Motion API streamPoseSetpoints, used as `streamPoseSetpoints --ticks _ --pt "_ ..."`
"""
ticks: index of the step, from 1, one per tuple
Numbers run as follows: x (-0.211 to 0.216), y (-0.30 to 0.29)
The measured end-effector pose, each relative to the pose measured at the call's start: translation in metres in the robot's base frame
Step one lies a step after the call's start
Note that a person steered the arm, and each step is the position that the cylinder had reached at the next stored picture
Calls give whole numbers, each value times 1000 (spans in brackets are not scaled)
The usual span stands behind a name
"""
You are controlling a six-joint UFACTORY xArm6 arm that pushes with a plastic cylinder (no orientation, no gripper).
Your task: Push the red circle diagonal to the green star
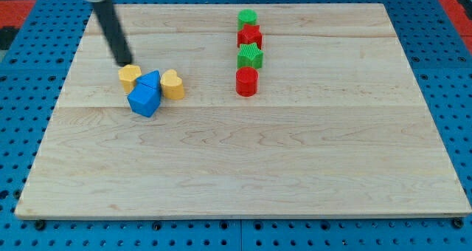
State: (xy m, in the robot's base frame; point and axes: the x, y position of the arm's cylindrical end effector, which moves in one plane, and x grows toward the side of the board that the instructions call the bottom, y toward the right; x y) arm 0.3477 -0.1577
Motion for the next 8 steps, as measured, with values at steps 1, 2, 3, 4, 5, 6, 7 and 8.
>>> streamPoseSetpoints --ticks 1,2,3,4,5,6,7,8 --pt "19 76" --pt "29 135" --pt "46 184" --pt "83 229" --pt "99 251" --pt "88 259" --pt "122 302" --pt "152 316"
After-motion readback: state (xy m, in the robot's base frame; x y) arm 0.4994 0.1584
